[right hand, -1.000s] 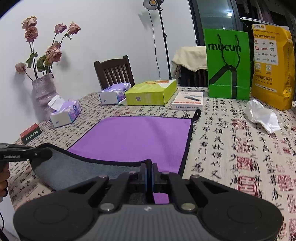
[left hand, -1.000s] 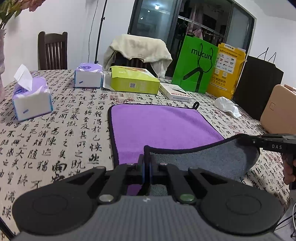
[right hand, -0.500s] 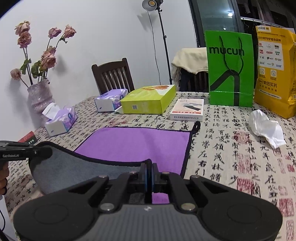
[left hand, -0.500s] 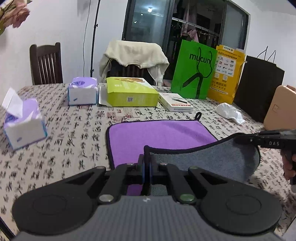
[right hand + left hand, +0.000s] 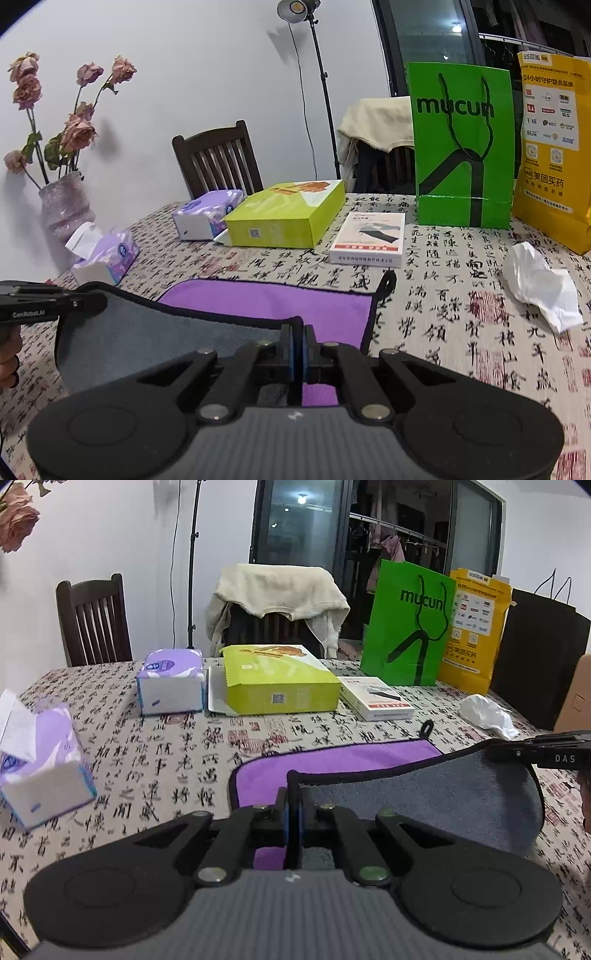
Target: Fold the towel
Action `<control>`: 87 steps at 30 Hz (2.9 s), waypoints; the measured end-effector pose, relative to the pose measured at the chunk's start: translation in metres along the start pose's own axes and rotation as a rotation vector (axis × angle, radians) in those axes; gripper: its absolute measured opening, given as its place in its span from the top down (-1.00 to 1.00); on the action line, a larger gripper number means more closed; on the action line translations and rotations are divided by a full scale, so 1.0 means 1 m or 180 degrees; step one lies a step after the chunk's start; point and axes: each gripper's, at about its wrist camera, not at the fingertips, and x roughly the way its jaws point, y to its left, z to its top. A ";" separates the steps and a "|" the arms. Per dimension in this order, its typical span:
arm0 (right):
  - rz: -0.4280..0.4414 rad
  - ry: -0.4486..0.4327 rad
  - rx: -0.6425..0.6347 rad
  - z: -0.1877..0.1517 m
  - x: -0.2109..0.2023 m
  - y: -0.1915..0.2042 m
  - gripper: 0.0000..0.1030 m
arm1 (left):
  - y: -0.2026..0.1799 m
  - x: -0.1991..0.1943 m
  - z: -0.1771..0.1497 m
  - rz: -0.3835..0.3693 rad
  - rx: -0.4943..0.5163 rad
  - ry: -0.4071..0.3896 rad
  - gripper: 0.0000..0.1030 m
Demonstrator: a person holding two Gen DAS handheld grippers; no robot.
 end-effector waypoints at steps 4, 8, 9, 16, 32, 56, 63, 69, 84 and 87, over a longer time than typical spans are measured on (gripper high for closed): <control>0.0027 0.0019 0.0042 0.009 0.014 -0.008 0.92 | 0.004 0.015 0.010 0.0004 0.0042 0.0017 0.90; 0.0021 0.0045 0.0027 0.014 0.027 -0.014 0.92 | 0.007 0.030 0.018 0.0026 0.0057 0.0012 0.90; 0.0020 0.0052 0.0026 0.016 0.030 -0.015 0.92 | 0.008 0.033 0.019 0.0026 0.0052 0.0018 0.90; 0.0027 0.0114 0.0037 0.026 0.052 -0.027 0.92 | 0.013 0.053 0.020 0.0053 0.0057 0.0065 0.90; 0.0021 0.0187 0.0195 0.041 0.098 -0.049 0.92 | 0.029 0.092 0.044 0.0084 -0.0074 0.0107 0.90; -0.0346 0.0282 0.0448 0.045 0.113 -0.076 0.40 | 0.042 0.109 0.049 0.0372 -0.0159 0.0275 0.83; -0.0357 0.0224 0.0398 0.048 0.079 -0.065 0.37 | 0.032 0.075 0.048 0.0416 -0.0098 0.0211 0.30; -0.0418 0.0102 0.0377 0.047 0.041 -0.056 0.17 | 0.020 0.038 0.042 0.0415 -0.0074 0.0098 -0.11; -0.0442 -0.0047 0.0246 0.015 -0.037 -0.022 -0.56 | -0.016 -0.045 0.014 0.0398 0.0013 -0.0149 -0.61; -0.0439 -0.0062 0.0276 0.004 -0.045 -0.019 -0.66 | -0.022 -0.055 0.006 0.0429 0.0019 -0.0212 -0.66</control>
